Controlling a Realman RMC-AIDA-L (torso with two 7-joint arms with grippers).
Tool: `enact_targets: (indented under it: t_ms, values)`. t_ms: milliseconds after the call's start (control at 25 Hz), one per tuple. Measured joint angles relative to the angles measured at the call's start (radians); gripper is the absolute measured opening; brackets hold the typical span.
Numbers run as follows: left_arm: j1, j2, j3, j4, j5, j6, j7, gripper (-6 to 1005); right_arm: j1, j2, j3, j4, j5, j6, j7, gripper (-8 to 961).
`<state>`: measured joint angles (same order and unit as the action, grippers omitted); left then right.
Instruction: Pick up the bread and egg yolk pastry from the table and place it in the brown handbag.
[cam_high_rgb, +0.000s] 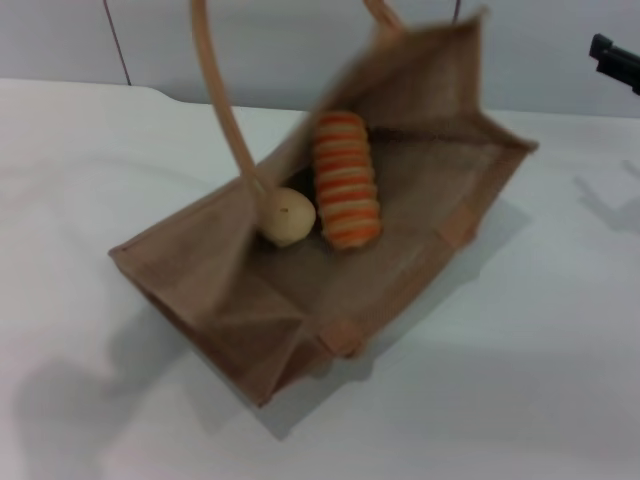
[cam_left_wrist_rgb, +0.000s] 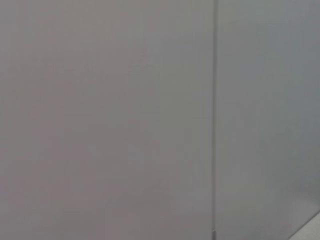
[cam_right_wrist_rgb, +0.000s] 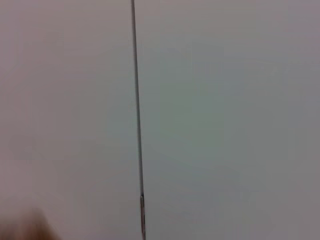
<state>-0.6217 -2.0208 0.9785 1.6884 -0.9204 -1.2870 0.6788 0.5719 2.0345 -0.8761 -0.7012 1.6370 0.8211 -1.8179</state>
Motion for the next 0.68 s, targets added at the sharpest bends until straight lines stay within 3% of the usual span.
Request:
enact_targets:
  t_ms: [160,360,560,680]
  values:
    - [0.005,0.006,0.000,-0.035,-0.111,-0.013,0.037,130,0.018,-0.003,-0.003,0.032,-0.009,-0.001,-0.002,830]
    - [0.010,0.036,-0.007,-0.093,-0.260,-0.046,0.097,314,0.022,-0.003,-0.007,0.036,-0.008,0.009,-0.001,830]
    - [0.082,-0.015,-0.057,-0.138,-0.316,0.063,0.347,497,0.007,0.009,-0.009,0.048,0.038,0.007,-0.050,830]
    - [0.141,-0.018,-0.020,-0.241,-0.438,0.185,0.543,533,0.005,0.009,-0.009,0.115,0.148,0.001,-0.151,830]
